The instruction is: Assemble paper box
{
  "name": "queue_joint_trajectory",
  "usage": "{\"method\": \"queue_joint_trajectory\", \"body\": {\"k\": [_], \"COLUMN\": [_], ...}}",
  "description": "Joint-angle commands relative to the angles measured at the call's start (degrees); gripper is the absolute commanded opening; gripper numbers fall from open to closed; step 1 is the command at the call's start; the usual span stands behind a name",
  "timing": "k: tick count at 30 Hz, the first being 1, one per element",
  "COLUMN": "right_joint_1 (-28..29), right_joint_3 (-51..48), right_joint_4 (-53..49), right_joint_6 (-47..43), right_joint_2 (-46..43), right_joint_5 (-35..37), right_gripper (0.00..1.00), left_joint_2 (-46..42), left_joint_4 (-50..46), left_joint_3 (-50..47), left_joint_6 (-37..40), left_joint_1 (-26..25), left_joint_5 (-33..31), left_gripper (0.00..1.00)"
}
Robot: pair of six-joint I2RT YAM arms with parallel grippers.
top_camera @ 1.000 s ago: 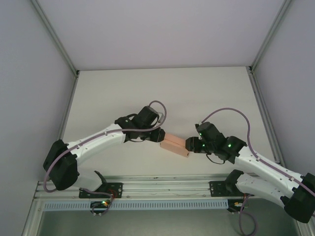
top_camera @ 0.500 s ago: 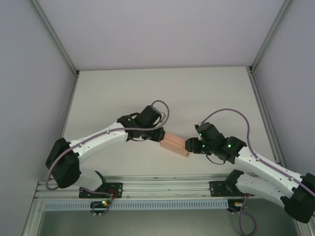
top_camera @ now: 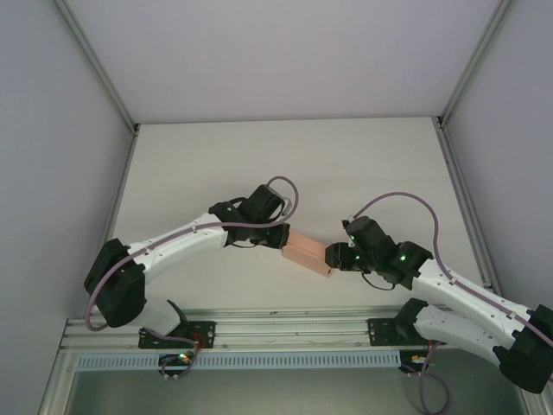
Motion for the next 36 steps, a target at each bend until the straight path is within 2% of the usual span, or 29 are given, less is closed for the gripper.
{"method": "queue_joint_trajectory", "body": {"k": [1,3,4,7,10,16,19,21,23,26,30,33,36], "right_joint_1": [0.1,0.1,0.1,0.1,0.1,0.1,0.1,0.0,-0.1,-0.3,-0.8,-1.1,-1.4], "right_joint_3": [-0.9,-1.0,-0.9,-0.9,-1.0,-2.9,-5.5,-7.5,-9.4,-11.2,-12.2,-12.8,-13.2], "right_joint_4": [-1.0,-1.6,-1.9,-3.4,-5.3,-7.6,-6.3,-4.4,-2.4,-1.2,-1.5,-0.5,4.3], "right_joint_6": [0.4,0.3,0.4,0.2,0.2,0.0,1.2,1.8,2.6,3.4,3.3,2.7,2.2], "right_joint_2": [-0.4,-0.6,-0.6,-0.7,-1.0,-0.4,-0.8,-1.5,-2.5,-4.4,-6.7,-6.9,-5.7], "right_joint_5": [-0.1,0.3,0.7,1.8,3.5,6.2,6.1,5.3,4.7,5.0,5.3,4.4,3.7], "right_gripper": [0.38,0.38,0.38,0.38,0.38,0.38,0.28,0.27,0.22,0.12,0.12,0.12,0.12], "left_joint_2": [2.5,3.0,3.2,3.8,3.6,3.6,3.2,2.6,2.1,2.0,1.6,1.0,0.0], "left_joint_4": [-2.7,-4.1,-5.2,-8.4,-9.4,-7.0,-4.9,-3.3,-1.6,0.8,7.3,9.8,10.8], "left_joint_3": [-2.5,-2.5,-2.2,-1.9,-3.0,-5.7,-6.9,-8.1,-9.2,-11.2,-15.0,-15.4,-14.6], "left_joint_6": [-1.6,-1.8,-2.0,-3.3,-5.0,-6.8,-7.2,-7.3,-7.5,-8.2,-11.0,-11.7,-11.6], "left_joint_1": [0.7,0.6,0.6,0.5,0.5,1.3,2.0,2.2,2.5,3.4,4.7,4.7,5.0], "left_joint_5": [-1.1,-2.7,-4.1,-7.1,-7.3,-4.9,-3.4,-2.4,-0.7,1.5,5.6,6.4,7.8], "left_gripper": [0.04,0.09,0.19,0.22,0.26,0.28,0.27,0.28,0.29,0.29,0.33,0.35,0.39]}}
